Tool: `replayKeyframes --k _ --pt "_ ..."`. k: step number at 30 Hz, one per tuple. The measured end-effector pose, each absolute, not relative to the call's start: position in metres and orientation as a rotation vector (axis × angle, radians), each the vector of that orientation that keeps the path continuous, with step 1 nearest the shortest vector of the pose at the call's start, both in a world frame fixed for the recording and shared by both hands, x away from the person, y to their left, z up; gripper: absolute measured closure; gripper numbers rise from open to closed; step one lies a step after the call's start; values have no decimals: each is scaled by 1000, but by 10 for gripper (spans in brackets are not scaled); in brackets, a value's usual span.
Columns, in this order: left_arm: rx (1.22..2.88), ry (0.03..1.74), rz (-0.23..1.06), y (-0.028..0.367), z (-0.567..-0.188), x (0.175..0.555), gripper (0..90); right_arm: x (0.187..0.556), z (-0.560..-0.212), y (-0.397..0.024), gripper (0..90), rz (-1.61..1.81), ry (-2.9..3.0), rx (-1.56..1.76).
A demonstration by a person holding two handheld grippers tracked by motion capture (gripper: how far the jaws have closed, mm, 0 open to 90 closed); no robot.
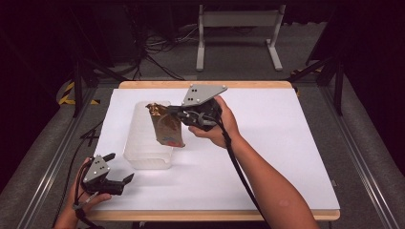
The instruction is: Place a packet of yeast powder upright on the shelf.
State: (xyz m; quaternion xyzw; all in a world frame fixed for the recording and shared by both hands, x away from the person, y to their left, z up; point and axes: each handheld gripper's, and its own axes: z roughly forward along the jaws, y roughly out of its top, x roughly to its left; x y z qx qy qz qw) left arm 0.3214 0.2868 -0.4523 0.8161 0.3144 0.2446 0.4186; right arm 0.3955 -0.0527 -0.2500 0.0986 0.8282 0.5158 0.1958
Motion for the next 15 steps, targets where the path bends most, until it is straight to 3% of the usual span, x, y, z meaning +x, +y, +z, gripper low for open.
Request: replayKeyframes --k 15 --pt "2045 777 608 288 -452 321 32 424 -259 -15 881 1451 2360 226"
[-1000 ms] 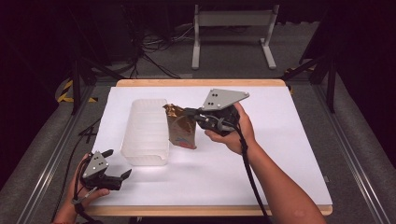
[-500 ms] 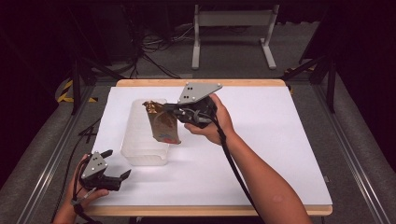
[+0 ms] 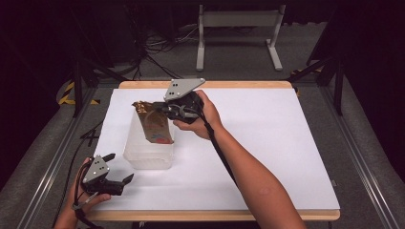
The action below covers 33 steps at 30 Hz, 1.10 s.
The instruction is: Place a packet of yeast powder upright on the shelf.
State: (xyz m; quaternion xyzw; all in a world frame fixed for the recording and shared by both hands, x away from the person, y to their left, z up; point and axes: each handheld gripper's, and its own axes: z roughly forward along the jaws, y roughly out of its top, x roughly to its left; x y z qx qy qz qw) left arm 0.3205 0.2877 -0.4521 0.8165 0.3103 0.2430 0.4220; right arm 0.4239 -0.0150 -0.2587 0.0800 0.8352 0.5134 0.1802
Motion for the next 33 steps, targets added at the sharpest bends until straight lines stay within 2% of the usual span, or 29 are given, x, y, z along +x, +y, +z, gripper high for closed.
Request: replayKeyframes --k 11,33 --pt "2048 773 610 287 -453 320 32 439 -272 -1 881 1460 2391 228" --pt "2048 773 608 287 -453 319 32 435 -313 7 876 1442 2466 232"
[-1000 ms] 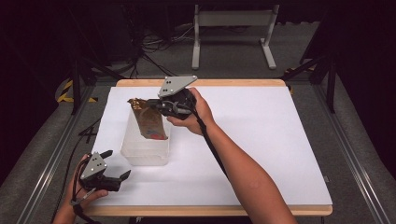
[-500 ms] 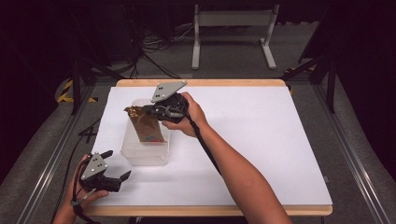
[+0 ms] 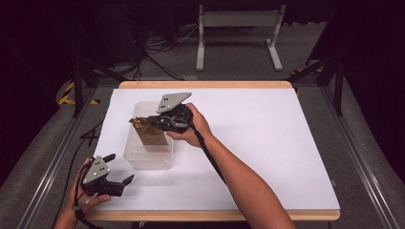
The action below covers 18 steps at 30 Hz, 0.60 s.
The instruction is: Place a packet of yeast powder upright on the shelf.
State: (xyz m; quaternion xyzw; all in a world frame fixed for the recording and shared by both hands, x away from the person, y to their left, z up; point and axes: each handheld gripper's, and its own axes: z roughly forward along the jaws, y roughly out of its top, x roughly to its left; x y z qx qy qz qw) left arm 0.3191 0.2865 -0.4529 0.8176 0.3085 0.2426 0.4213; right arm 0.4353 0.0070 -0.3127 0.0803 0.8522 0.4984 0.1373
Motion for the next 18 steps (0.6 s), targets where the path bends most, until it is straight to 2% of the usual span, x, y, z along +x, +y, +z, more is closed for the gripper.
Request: replayKeyframes --k 18 --pt "2058 780 603 286 -454 319 32 432 -322 -7 849 1434 2436 277"
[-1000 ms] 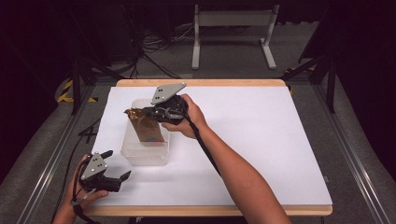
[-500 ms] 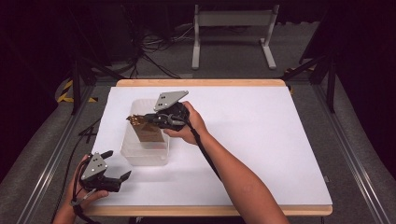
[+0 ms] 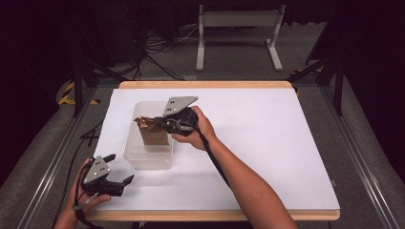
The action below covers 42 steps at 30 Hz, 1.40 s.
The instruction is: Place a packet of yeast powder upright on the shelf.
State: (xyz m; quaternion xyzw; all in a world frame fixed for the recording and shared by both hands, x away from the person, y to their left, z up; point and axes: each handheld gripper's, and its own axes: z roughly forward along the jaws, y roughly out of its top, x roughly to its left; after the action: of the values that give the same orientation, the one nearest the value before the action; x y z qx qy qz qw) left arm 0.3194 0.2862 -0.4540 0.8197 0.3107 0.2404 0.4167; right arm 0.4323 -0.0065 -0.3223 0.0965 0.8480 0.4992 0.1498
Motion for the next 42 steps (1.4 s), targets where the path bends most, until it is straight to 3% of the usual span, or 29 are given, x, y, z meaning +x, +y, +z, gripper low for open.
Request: replayKeyframes --k 14,21,33,42 --pt "2062 775 603 285 -455 319 32 432 -322 -8 805 1424 2442 293" --pt "2062 779 601 285 -455 320 32 432 -321 -10 724 1380 2445 306" --pt "2067 774 610 284 -454 319 33 428 -318 -12 728 1316 2441 308" --pt "2066 772 613 285 -453 319 33 426 -315 -15 661 1279 2432 333"
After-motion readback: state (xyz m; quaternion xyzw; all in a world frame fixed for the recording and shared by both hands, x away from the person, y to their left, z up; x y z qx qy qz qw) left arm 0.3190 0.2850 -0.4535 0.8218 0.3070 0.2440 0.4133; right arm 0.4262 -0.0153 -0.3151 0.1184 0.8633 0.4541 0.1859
